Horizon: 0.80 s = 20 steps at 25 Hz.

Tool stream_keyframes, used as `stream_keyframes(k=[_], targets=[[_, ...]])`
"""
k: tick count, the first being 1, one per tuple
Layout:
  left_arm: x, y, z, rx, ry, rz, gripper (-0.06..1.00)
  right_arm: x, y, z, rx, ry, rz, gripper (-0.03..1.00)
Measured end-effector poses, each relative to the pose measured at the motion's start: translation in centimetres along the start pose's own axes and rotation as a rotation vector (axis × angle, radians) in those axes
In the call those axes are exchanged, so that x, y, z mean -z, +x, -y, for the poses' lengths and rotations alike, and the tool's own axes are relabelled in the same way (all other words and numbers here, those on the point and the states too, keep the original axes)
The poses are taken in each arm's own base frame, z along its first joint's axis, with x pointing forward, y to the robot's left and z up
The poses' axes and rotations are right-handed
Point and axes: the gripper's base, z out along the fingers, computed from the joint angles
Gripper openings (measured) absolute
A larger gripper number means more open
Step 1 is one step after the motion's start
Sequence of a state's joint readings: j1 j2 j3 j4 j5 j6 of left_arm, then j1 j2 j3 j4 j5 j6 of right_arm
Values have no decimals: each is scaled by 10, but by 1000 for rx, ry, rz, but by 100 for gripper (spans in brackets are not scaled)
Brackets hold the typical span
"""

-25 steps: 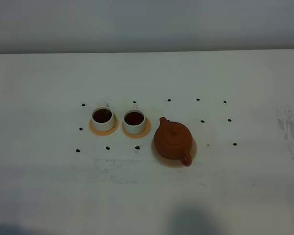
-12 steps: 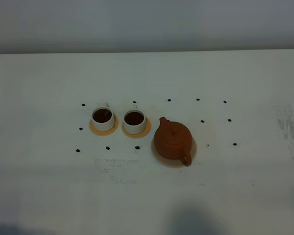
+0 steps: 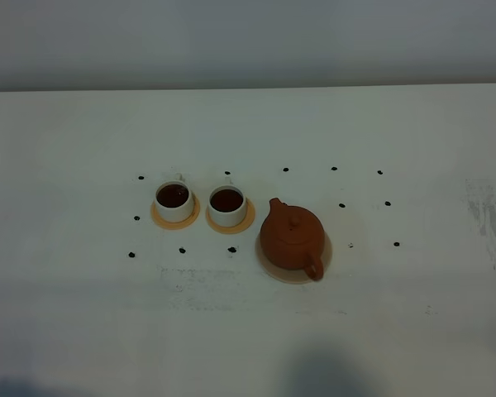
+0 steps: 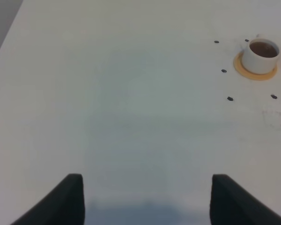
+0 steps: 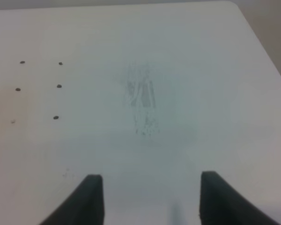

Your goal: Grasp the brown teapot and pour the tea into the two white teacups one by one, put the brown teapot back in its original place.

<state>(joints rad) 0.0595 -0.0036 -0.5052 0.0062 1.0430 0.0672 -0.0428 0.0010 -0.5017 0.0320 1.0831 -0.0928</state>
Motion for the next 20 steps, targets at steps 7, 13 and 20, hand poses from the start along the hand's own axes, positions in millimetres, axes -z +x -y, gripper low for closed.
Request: stream_keyframes(k=[7, 13, 20], targets=[[0, 0, 0, 0, 0, 1, 59, 0, 0, 0, 0, 0, 0, 45], [0, 0, 0, 0, 0, 1, 59, 0, 0, 0, 0, 0, 0, 45], [0, 0, 0, 0, 0, 0, 59, 0, 0, 0, 0, 0, 1, 45]])
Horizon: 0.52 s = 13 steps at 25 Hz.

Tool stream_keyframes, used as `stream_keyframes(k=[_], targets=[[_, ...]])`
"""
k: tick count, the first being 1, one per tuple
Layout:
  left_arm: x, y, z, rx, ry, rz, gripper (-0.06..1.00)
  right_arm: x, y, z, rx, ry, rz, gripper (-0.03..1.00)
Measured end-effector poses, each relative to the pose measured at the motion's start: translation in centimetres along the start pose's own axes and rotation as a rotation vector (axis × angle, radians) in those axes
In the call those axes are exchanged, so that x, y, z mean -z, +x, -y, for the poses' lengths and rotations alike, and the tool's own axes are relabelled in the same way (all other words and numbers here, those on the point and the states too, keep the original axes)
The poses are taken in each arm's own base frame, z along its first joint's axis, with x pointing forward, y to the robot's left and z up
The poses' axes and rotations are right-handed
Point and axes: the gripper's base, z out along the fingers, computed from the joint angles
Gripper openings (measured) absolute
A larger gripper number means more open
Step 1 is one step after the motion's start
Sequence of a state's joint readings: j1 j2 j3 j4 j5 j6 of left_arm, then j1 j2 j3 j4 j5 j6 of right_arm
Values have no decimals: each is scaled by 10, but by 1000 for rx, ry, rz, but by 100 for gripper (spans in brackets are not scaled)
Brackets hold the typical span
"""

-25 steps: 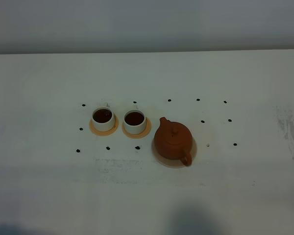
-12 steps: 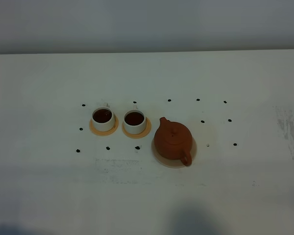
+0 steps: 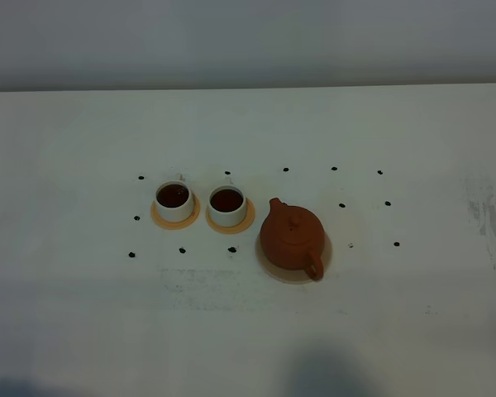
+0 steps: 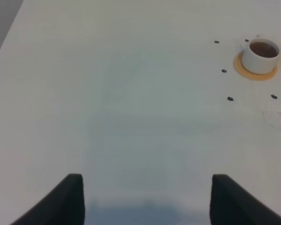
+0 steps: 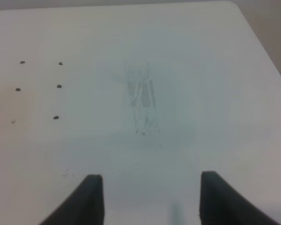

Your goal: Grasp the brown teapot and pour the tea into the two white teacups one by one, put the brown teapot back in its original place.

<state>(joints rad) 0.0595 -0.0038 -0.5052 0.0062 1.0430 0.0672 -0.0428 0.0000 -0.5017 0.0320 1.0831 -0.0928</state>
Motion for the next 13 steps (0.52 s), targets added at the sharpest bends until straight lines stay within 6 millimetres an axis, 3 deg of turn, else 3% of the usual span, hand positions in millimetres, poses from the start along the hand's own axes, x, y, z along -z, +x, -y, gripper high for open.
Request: stream_keyframes(k=[13], targets=[[0, 0, 0, 0, 0, 0, 59, 0, 0, 0, 0, 0, 0, 45]])
